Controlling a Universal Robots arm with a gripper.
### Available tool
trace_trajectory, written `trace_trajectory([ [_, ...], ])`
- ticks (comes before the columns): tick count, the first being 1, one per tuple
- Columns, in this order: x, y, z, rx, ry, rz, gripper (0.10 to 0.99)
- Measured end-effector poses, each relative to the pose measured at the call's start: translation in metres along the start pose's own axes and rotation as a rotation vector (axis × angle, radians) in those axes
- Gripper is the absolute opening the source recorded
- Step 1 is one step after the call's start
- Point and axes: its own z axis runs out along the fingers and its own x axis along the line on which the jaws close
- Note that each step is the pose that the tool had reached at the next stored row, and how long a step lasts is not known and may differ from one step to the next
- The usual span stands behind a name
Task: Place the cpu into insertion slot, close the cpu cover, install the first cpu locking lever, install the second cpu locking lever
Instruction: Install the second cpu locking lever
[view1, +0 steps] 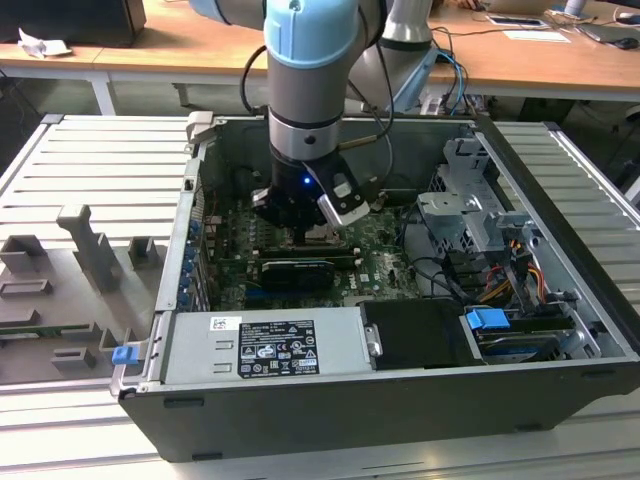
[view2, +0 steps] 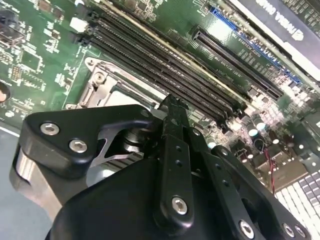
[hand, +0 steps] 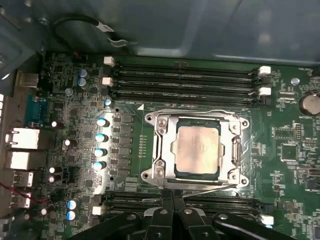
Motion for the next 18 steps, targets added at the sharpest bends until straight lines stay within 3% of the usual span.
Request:
trace_trajectory([
  [2,0.0042,-0.0014,0.0008,-0.028,-0.0016,0.0,0.106],
  [3,0.0056,-0.0019,0.0012,-0.033,-0.0019,0.0,0.106],
  [7,0.0128,-0.0037,0.0062,-0.042,-0.0027,0.0,0.106],
  [14,0.0148,-0.0046,0.0117,-0.054,-0.0036,0.0,0.106],
  [18,0.0205,-0.0053,0.0143,-0.064,-0.007,0.0,0.106],
])
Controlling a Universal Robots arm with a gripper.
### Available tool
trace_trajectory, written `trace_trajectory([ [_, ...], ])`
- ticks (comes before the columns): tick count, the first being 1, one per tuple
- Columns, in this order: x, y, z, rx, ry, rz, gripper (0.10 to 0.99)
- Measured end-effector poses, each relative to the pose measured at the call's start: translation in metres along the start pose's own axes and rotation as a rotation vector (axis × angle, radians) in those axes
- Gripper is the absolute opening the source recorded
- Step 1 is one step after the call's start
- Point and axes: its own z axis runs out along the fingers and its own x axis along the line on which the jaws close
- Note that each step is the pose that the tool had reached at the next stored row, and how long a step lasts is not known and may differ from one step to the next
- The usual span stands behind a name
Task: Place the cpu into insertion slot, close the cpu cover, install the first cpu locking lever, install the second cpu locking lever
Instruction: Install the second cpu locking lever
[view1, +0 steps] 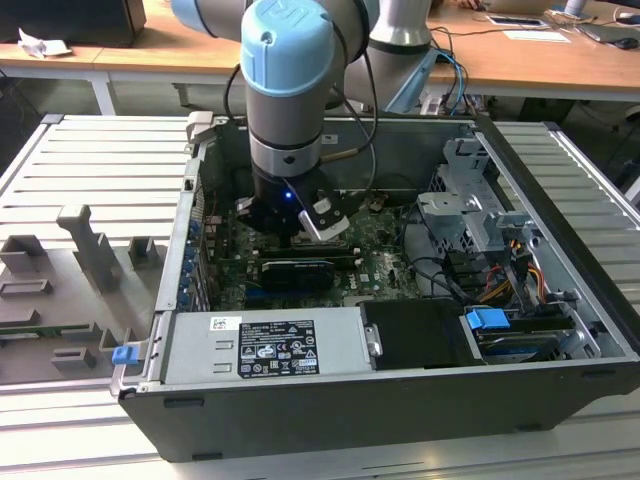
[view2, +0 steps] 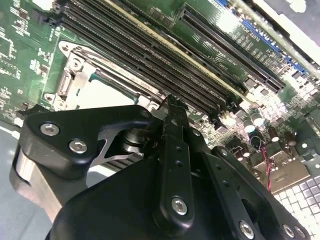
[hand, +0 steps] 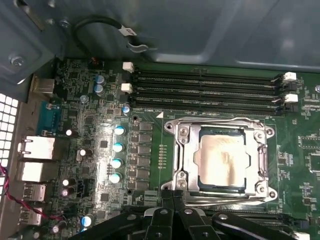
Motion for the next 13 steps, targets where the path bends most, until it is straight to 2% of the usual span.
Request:
trace_trajectory([
  [9,0.0015,-0.0015,0.0082,-0.032,-0.0036,0.0,0.106],
  [13,0.0016,-0.0016,0.0092,-0.042,-0.0039,0.0,0.106],
])
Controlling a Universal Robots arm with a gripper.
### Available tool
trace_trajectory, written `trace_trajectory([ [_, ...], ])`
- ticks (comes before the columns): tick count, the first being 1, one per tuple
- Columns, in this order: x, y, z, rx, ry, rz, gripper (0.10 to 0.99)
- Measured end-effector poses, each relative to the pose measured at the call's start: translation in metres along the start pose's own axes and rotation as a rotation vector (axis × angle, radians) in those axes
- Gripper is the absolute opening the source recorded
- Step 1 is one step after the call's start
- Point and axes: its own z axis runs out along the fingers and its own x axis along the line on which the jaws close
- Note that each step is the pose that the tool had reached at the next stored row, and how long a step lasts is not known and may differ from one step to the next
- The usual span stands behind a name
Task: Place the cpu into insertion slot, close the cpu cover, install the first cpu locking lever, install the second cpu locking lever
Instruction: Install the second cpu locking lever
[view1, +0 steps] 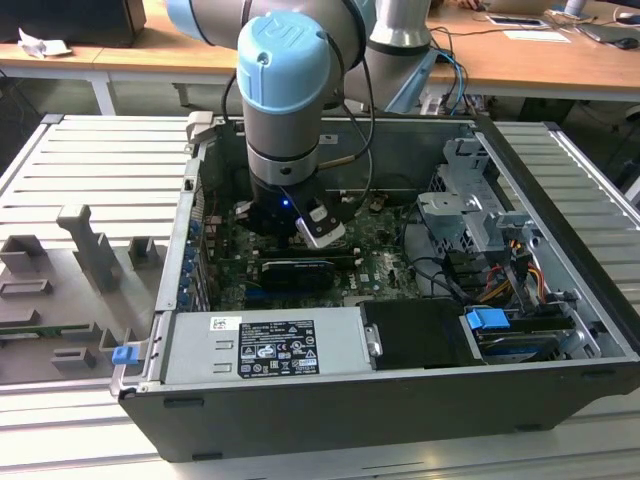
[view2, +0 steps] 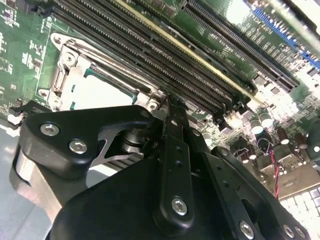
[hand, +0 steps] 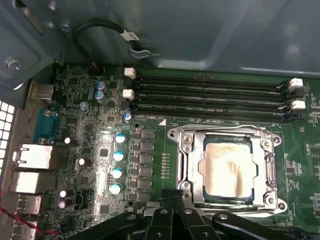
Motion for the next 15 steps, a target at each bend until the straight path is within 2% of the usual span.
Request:
trace_trajectory([
  [2,0.0001,0.0,-0.0004,-0.001,0.0,0.0,0.106],
  [8,-0.0001,0.0022,-0.0093,0.0,0.0,0.0,0.106],
  [15,-0.0003,0.0038,-0.0161,-0.001,-0.0001,0.0,0.106],
])
